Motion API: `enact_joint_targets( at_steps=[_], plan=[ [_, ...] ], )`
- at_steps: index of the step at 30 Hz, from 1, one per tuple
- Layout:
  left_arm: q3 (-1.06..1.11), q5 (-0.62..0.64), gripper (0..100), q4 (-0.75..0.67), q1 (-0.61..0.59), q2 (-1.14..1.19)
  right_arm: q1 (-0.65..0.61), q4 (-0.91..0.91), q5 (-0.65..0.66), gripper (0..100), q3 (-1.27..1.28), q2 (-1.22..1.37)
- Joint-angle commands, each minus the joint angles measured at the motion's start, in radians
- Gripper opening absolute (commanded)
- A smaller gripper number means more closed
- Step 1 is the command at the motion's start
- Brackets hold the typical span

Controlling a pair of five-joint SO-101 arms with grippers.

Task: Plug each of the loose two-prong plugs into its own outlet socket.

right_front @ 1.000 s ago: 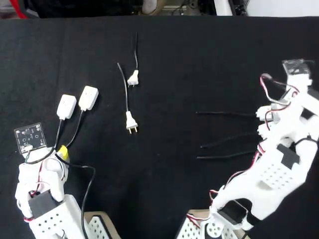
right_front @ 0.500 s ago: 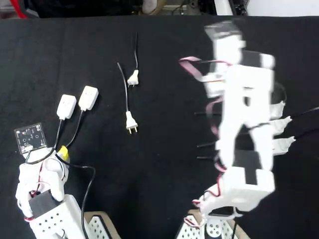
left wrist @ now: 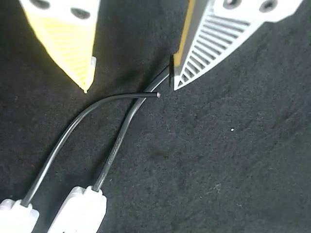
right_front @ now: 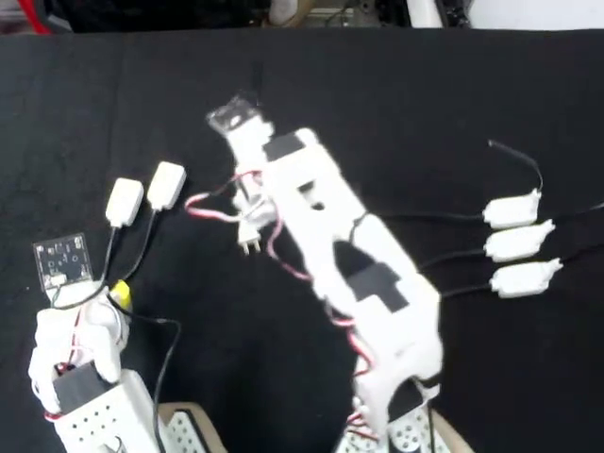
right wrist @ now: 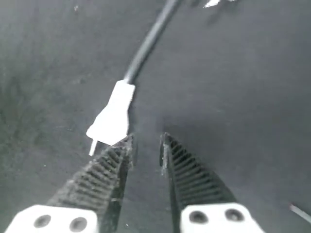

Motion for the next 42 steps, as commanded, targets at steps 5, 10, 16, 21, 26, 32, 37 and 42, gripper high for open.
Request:
enact_joint_targets(
  at_steps=[5,10,16,21,26,32,37,42],
  plan=[
    [-0.007,-0.008,26,-0.020,0.001,-0.003,-0.103,0.061,-0.054,8.6,-0.177,0.102],
    [-0.007,-0.008,26,-0.020,0.002,-0.003,-0.104,0.078,-0.117,8.6,-0.222,0.130],
    [-0.005,-0.008,26,-0.020,0.002,-0.003,-0.061,0.114,-0.239,8.6,-0.226,0.041],
    [-0.005,-0.008,26,-0.015,-0.002,-0.003,-0.110,0.098,-0.301,8.6,-0.173,0.018],
    [-0.005,-0.008,26,-0.014,-0.004,-0.003,-0.133,0.009,-0.347,8.6,-0.145,0.048],
    [-0.005,-0.008,26,-0.014,-0.002,-0.003,-0.143,-0.008,-0.384,8.6,-0.150,0.093],
    [-0.005,-0.008,26,-0.014,-0.002,-0.003,-0.169,-0.008,-0.434,11.1,-0.151,0.102],
    [-0.005,-0.008,26,-0.014,-0.002,-0.003,-0.175,-0.003,-0.437,16.3,-0.151,0.119]
  ],
)
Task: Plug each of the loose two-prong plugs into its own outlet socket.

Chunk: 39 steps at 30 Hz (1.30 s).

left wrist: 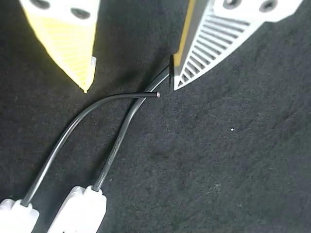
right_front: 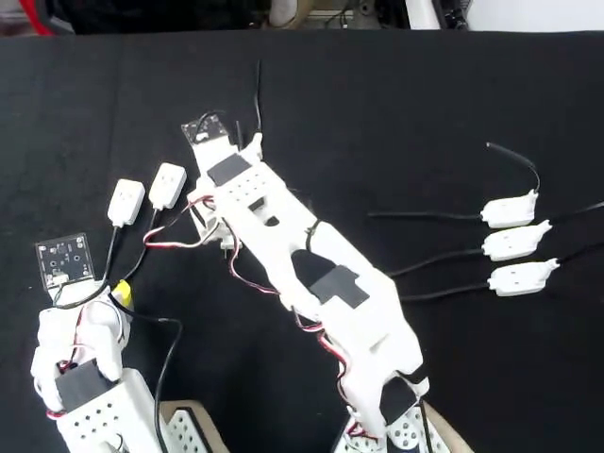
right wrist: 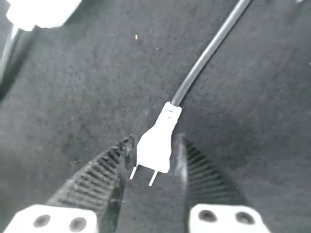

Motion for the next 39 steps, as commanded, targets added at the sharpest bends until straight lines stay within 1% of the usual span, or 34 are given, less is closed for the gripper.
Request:
enact_joint_targets(
  at_steps=[1,8,10,12,14,15,16,22,27,31,34,37,39],
  plan=[
    [-0.005,-0.008,26,-0.014,-0.002,-0.003,-0.015,-0.012,-0.011,16.3,-0.012,0.002],
    [-0.005,-0.008,26,-0.014,-0.002,-0.003,-0.034,-0.014,-0.003,16.2,-0.012,0.025],
    [-0.005,-0.008,26,-0.014,-0.002,-0.003,-0.037,-0.015,0.021,15.4,-0.012,0.038],
    [-0.005,-0.008,26,-0.014,-0.002,-0.003,-0.034,-0.018,0.049,10.7,-0.028,0.053],
    [-0.005,-0.008,26,-0.014,-0.002,-0.003,-0.020,-0.012,0.052,2.7,-0.053,0.070],
    [-0.005,-0.008,26,-0.014,-0.002,-0.003,-0.014,-0.003,0.052,0.8,-0.064,0.074],
    [-0.005,-0.008,26,-0.014,-0.002,-0.003,-0.006,0.011,0.052,2.1,-0.077,0.077],
    [-0.005,-0.008,26,-0.014,0.001,-0.003,0.052,0.130,0.058,1.1,-0.168,0.077],
    [-0.005,-0.008,26,-0.014,0.004,-0.003,0.046,0.212,0.083,1.1,-0.208,0.071],
    [-0.005,-0.008,26,-0.015,0.004,-0.003,0.037,0.258,0.112,1.1,-0.168,-0.027],
    [-0.005,-0.008,26,-0.015,0.004,-0.003,0.040,0.267,0.183,1.1,-0.067,-0.137],
    [-0.005,-0.008,26,-0.015,0.004,-0.003,0.071,0.292,0.328,1.2,0.090,-0.217],
    [-0.005,-0.008,26,-0.015,0.004,-0.003,0.126,0.275,0.431,1.5,0.183,-0.237]
  ],
)
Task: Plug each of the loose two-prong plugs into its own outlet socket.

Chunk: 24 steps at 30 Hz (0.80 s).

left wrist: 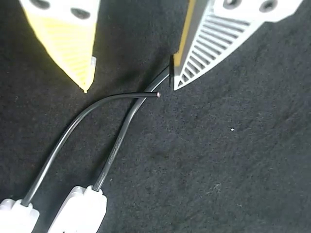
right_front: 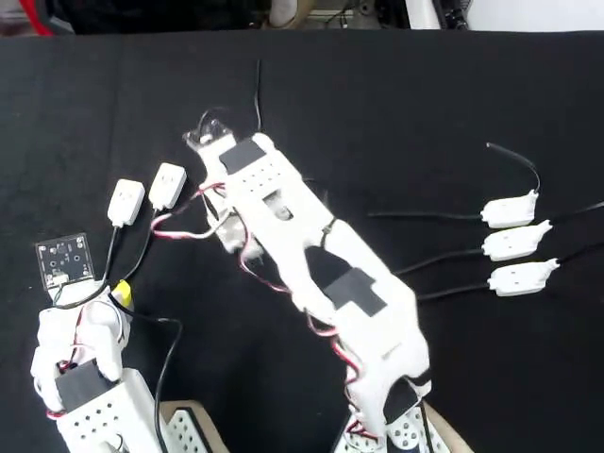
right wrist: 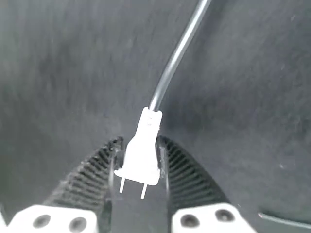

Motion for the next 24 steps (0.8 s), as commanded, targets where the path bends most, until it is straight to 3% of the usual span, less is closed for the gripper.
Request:
enact_joint_targets(
  at_steps=[1,5,9,15,24],
  plan=[
    [-0.005,-0.006,26,-0.015,0.004,-0.003,0.110,-0.025,0.166,1.5,0.136,-0.085],
    [-0.005,-0.006,26,-0.015,0.004,-0.003,0.276,-0.121,0.259,1.6,0.214,-0.074],
    [-0.005,-0.006,26,-0.015,0.004,-0.003,0.302,-0.126,0.262,2.2,0.217,-0.076],
    [-0.005,-0.006,26,-0.012,0.004,-0.003,0.316,-0.123,0.242,19.9,0.202,-0.090],
    [0.004,-0.044,26,-0.014,0.004,-0.003,0.359,-0.077,0.236,6.7,0.225,-0.237]
  ],
)
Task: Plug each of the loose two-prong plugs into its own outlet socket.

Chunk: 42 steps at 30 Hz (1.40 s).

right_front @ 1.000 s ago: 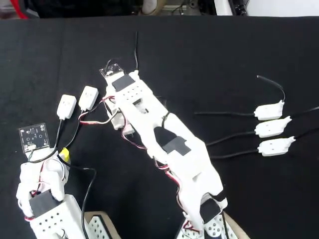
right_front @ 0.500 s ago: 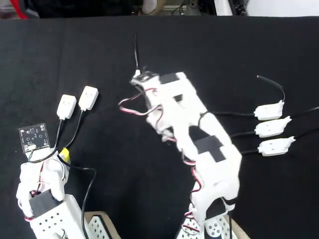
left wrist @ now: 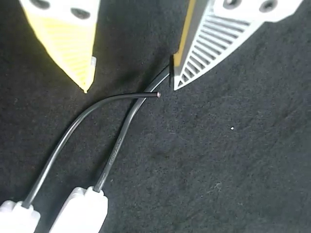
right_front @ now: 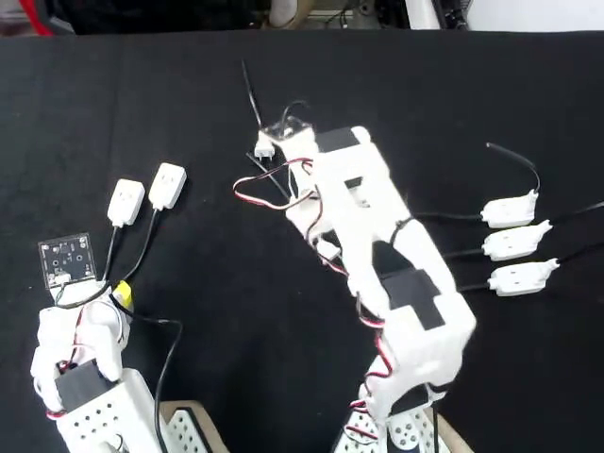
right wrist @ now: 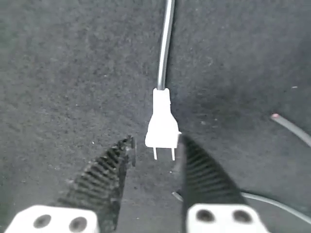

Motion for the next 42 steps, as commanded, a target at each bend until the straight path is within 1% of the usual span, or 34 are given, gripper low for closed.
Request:
enact_joint_targets(
  at_steps=[1,4,7,11,16,28,30,32,33,35,42],
  plan=[
    [0.004,-0.014,26,-0.015,0.004,-0.003,0.058,-0.018,-0.003,6.7,0.010,-0.068],
    [0.004,-0.015,26,-0.015,0.004,-0.003,0.092,-0.058,0.002,6.7,0.050,-0.058],
    [0.004,-0.015,26,-0.012,0.004,-0.003,0.089,-0.078,0.041,6.8,0.073,-0.019],
    [0.004,-0.015,26,-0.012,0.004,-0.003,0.089,-0.077,0.041,7.1,0.058,0.042],
    [0.005,-0.015,26,-0.014,0.004,-0.003,0.037,-0.072,0.040,16.8,0.053,0.090],
    [0.007,-0.017,26,-0.015,0.004,-0.003,-0.020,-0.083,0.044,14.3,0.047,0.168],
    [0.007,-0.017,26,-0.015,0.004,-0.003,-0.023,-0.103,0.043,10.0,0.047,0.176],
    [0.007,-0.017,26,-0.015,0.004,-0.003,-0.023,-0.109,0.041,2.4,0.042,0.176],
    [0.007,-0.017,26,-0.015,0.004,-0.003,-0.023,-0.101,0.041,0.8,0.031,0.176],
    [0.007,-0.017,26,-0.015,0.004,-0.003,-0.020,-0.100,0.041,3.1,0.019,0.176],
    [0.007,-0.017,26,-0.015,0.004,-0.003,-0.025,-0.095,0.046,3.6,-0.036,0.183]
  ],
)
